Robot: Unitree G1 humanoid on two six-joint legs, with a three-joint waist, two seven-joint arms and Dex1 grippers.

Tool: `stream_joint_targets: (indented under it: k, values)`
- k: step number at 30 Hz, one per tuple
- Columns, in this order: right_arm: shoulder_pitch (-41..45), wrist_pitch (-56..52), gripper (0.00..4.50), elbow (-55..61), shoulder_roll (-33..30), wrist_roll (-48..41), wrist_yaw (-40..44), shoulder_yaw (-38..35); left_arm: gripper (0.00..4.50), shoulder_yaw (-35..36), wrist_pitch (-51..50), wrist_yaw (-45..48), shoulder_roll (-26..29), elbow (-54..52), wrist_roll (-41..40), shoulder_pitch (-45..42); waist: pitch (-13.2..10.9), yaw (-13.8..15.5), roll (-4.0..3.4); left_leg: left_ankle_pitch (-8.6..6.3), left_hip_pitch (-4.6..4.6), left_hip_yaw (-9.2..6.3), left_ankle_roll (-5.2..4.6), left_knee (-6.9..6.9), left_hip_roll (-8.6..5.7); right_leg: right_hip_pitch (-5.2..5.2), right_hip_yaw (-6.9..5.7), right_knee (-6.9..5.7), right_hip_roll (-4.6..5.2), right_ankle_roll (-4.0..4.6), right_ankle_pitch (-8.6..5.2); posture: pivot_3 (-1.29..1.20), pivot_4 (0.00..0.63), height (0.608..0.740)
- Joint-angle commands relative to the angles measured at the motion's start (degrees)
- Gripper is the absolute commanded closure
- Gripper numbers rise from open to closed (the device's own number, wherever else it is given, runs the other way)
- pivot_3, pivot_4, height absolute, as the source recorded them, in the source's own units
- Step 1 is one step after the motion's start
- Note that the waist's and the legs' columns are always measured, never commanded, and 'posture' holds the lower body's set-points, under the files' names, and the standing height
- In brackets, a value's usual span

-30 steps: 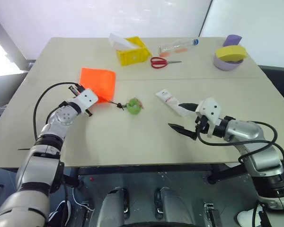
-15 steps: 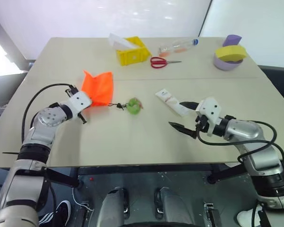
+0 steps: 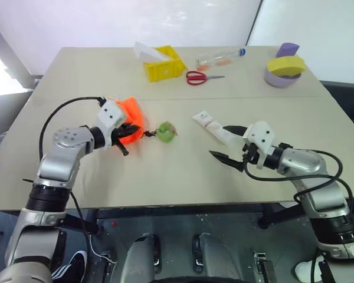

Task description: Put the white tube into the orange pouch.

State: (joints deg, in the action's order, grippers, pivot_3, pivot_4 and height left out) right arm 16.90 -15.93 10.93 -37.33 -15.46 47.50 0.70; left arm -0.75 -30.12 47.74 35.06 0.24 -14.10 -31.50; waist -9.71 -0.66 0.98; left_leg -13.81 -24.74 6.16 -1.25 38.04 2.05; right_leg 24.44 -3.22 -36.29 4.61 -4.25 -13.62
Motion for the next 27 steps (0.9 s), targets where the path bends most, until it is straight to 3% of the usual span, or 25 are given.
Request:
stream_joint_targets:
  k: [1, 7, 9, 12, 16, 23, 27]
  values:
    - [0.8, 1.2, 0.0, 0.4, 0.0, 0.4, -0.4, -1.0, 4.43, 1.6, -6.1, 1.9, 0.6, -6.8, -5.4, 0.3, 0.0, 0.0, 0.0, 0.0, 0.0, 0.0, 0.0, 0.01, 0.0, 0.0, 0.0, 0.0, 0.0, 0.0, 0.0, 0.0, 0.15, 0.74]
    - [0.6, 1.3, 0.0, 0.2, 0.2, 0.7, -0.3, -1.0, 4.43, 4.7, -13.5, 0.7, -0.9, -12.8, -13.3, 0.1, 0.0, 0.0, 0.0, 0.0, 0.0, -0.01, 0.0, 0.02, -0.01, -0.01, 0.01, 0.0, 0.01, 0.01, -0.02, 0.0, 0.15, 0.74]
    - [0.7, 1.6, 0.0, 0.1, 0.3, 1.0, -0.4, -0.8, 4.43, 1.4, -9.0, 1.7, 2.0, -12.5, -8.4, 2.3, 0.0, -0.1, 0.0, 0.0, 0.0, -0.02, 0.01, 0.04, -0.01, -0.01, 0.02, 0.0, 0.01, 0.01, -0.02, 0.0, 0.15, 0.74]
    - [0.9, 1.7, 0.0, -0.2, 0.4, 1.2, -0.4, -0.8, 4.43, 1.6, -8.5, 0.9, 2.7, -11.5, -8.1, 3.7, 0.0, -0.1, 0.0, 0.0, 0.07, -0.01, 0.01, 0.03, -0.01, -0.01, 0.08, -0.01, -0.04, 0.15, -0.09, 0.0, 0.15, 0.74]
    - [1.8, 0.0, 0.0, -0.6, 1.0, 0.9, -1.3, -1.0, 4.43, -3.1, 6.7, 3.7, 8.7, -6.6, 2.0, 7.1, 0.0, -0.1, -0.02, 0.0, 0.1, 0.0, 0.02, 0.02, -0.01, -0.01, 0.11, -0.02, -0.01, 0.21, -0.11, 0.0, 0.15, 0.74]
    - [6.8, -16.1, 0.0, 0.2, 7.2, -0.6, -12.2, -2.3, 4.43, -0.6, 10.8, 2.9, 4.6, -3.9, -0.5, 9.8, 0.0, -0.1, -0.03, -0.1, 0.05, -0.01, 0.19, 0.01, -0.02, 0.02, 0.15, 0.01, 0.42, 0.3, -0.09, 0.0, 0.15, 0.74]
    - [6.6, -14.6, 0.0, 0.2, 11.0, -0.1, -18.4, -5.8, 4.43, 1.0, 13.3, 0.5, 0.4, -4.3, -1.2, 12.6, 0.0, 0.0, -0.05, -0.11, -0.04, -0.04, 0.21, -0.08, -0.02, 0.12, 0.16, 0.03, 0.47, 0.31, -0.09, 0.0, 0.15, 0.74]
